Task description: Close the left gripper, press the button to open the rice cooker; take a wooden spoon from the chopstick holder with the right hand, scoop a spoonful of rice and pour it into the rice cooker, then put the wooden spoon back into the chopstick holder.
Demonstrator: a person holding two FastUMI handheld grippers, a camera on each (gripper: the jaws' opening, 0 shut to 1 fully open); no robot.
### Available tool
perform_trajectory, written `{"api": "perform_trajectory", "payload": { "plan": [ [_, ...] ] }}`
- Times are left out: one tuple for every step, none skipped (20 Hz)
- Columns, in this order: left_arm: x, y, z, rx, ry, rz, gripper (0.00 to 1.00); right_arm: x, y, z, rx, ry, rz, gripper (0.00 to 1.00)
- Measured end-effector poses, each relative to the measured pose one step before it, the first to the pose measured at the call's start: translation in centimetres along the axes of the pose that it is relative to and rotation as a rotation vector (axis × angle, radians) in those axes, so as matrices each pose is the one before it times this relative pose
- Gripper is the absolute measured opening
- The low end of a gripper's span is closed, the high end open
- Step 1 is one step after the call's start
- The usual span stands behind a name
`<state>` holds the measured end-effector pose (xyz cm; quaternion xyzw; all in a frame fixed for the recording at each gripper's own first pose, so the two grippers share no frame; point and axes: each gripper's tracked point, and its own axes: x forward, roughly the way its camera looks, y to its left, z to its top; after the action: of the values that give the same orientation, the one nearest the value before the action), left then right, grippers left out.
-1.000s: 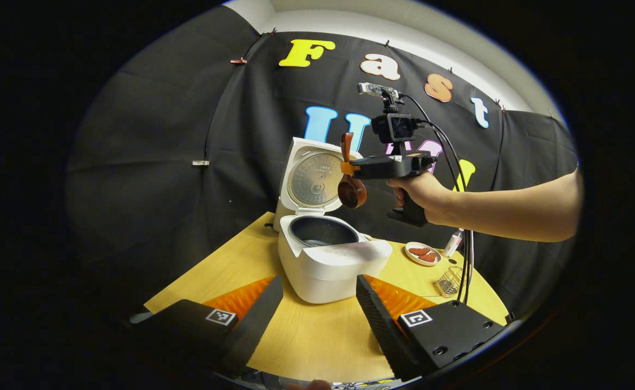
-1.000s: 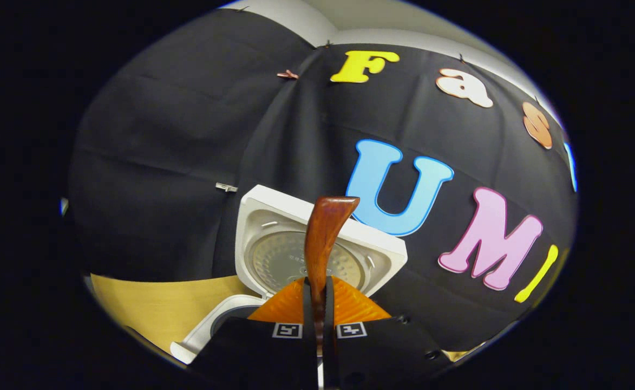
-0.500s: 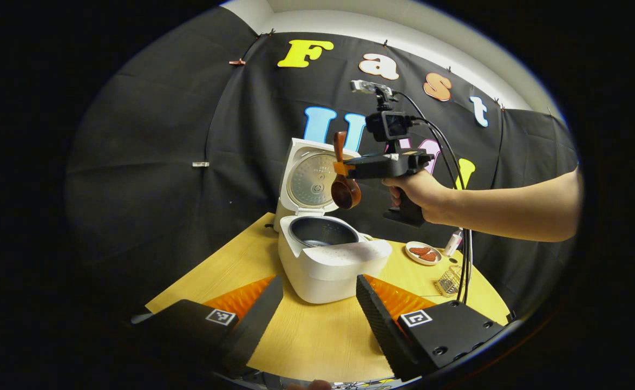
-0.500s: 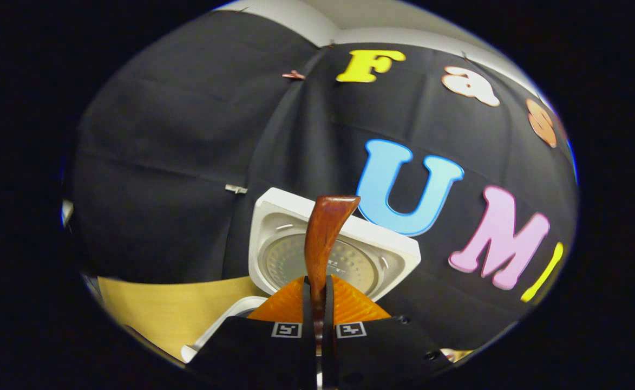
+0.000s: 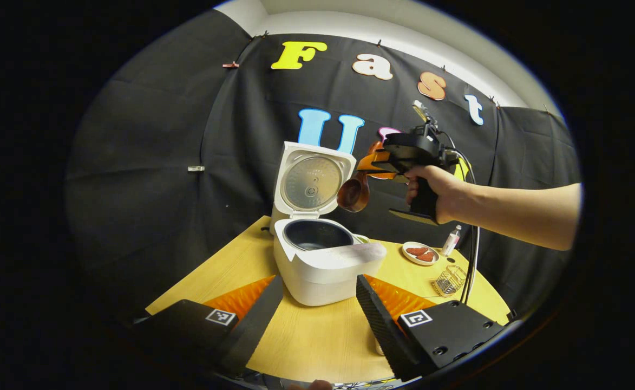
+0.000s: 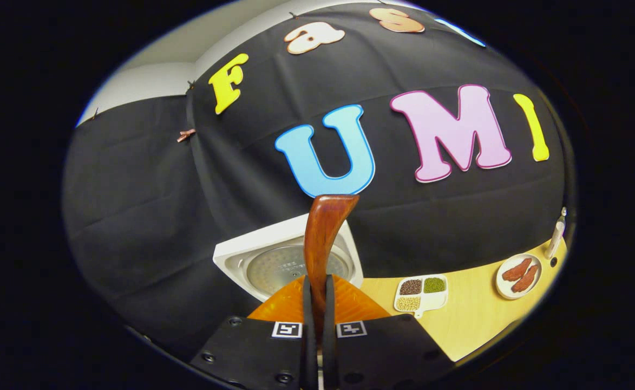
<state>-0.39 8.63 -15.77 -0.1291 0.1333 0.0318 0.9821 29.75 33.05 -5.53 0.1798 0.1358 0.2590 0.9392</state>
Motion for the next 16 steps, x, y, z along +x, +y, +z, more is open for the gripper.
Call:
{"api": "perform_trajectory", "payload": {
  "plan": [
    [0.090, -0.434, 0.190, 0.00519, -0.00454, -0.00797, 0.95, -1.440, -0.754, 1.307, -0.00528, -0.02622, -0.00542, 0.08],
    [0.063, -0.393, 0.189, 0.00403, -0.00334, -0.00651, 0.95, -1.549, -0.878, 1.039, 0.00054, -0.02400, -0.01001, 0.08],
    [0.074, -0.398, 0.171, 0.00388, -0.00319, -0.00639, 0.95, -1.562, -1.138, 1.043, 0.01065, -0.02285, -0.01094, 0.08],
    [0.088, -0.382, 0.212, 0.00289, -0.00295, -0.00337, 0.95, -1.475, -1.314, 0.972, 0.02187, -0.01871, -0.01422, 0.08],
    [0.147, -0.352, 0.067, 0.00266, -0.00233, -0.00476, 0.95, -1.452, -1.347, 0.939, 0.02258, -0.01698, -0.01111, 0.08],
    [0.089, -0.467, 0.103, 0.00343, -0.00138, -0.00558, 0.95, -1.319, -1.390, 0.895, 0.02381, -0.01118, -0.01166, 0.08],
    [0.159, -0.534, -0.019, 0.00456, 0.00091, -0.00785, 0.94, -1.259, -1.559, 0.790, 0.01883, -0.00981, -0.01396, 0.08],
    [0.159, -0.555, -0.022, 0.00493, 0.00320, -0.01027, 0.94, -1.288, -1.679, 0.866, 0.00588, -0.01373, -0.01854, 0.08],
    [0.142, -0.653, -0.148, 0.00629, 0.00369, -0.01033, 0.94, -1.184, -1.877, 0.811, -0.00800, -0.01395, -0.02248, 0.08],
    [0.054, -0.545, 0.025, 0.00757, 0.00189, -0.00677, 0.95, -1.176, -2.258, 0.694, -0.01797, -0.01144, -0.03117, 0.08],
    [0.094, -0.524, 0.025, 0.00593, 0.00084, -0.00661, 0.95, -0.995, -1.985, 0.274, -0.00557, -0.00566, -0.02841, 0.08],
    [0.067, -0.576, 0.100, 0.00562, -0.00091, -0.00666, 0.95, -0.998, -2.035, 0.228, 0.00497, -0.00073, -0.02479, 0.08],
    [0.033, -0.661, 0.029, 0.00498, -0.00034, -0.00625, 0.95, -0.881, -2.179, 0.089, 0.00992, -0.00065, -0.02834, 0.08],
    [0.052, -0.619, 0.003, 0.00475, 0.00156, -0.00787, 0.95, -0.743, -2.161, -0.034, 0.00298, 0.00185, -0.02848, 0.08],
    [0.063, -0.664, -0.115, 0.00468, 0.00398, -0.00768, 0.94, -0.607, -2.404, -0.163, -0.00083, 0.00489, -0.02920, 0.08],
    [0.145, -0.566, -0.039, 0.00239, 0.00695, -0.00633, 0.94, -0.467, -2.100, -0.312, 0.00092, 0.00299, -0.02425, 0.08]
  ]
}}
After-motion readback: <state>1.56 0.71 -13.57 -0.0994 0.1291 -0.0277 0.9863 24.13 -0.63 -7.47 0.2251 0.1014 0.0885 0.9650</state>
